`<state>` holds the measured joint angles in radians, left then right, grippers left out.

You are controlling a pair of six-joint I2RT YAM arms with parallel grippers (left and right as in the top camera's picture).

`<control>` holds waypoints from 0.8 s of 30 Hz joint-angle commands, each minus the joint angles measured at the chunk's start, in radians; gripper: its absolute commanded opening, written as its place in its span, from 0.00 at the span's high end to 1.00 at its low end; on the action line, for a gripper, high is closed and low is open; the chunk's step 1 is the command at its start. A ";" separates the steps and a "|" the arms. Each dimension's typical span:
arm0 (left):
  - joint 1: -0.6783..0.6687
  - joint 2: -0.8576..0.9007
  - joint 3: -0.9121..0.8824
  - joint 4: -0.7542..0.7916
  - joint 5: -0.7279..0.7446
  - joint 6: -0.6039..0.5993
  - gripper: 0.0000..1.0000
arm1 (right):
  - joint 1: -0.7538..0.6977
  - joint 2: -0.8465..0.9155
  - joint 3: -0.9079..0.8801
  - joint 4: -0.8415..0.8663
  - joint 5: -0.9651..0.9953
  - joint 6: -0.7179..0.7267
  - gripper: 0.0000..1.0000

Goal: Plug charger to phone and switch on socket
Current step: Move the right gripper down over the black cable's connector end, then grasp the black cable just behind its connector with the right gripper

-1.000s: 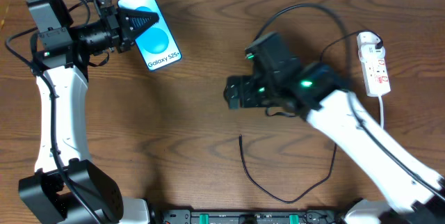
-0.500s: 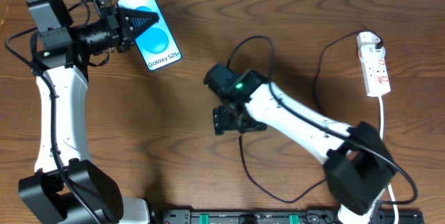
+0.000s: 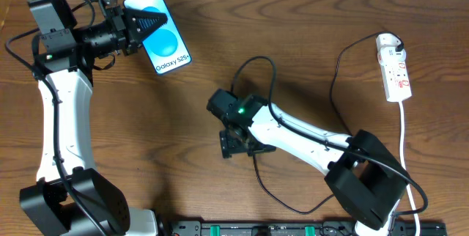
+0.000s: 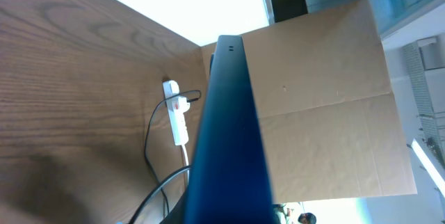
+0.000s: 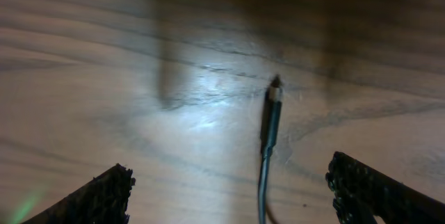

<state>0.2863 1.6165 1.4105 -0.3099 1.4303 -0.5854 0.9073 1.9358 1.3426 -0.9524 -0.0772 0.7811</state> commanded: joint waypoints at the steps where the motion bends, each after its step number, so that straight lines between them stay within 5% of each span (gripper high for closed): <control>1: 0.006 -0.008 0.002 0.005 0.017 0.018 0.93 | 0.003 0.008 -0.039 0.024 0.015 0.016 0.12; 13: 0.006 -0.008 0.002 0.005 0.017 0.032 0.93 | -0.006 0.008 -0.092 0.081 0.005 0.042 0.19; 24: 0.006 -0.008 0.002 0.005 0.017 0.032 0.93 | -0.003 0.015 -0.096 0.090 0.003 0.042 0.52</control>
<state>0.2863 1.6165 1.4105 -0.3099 1.4300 -0.5713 0.9066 1.9366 1.2541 -0.8654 -0.0780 0.8143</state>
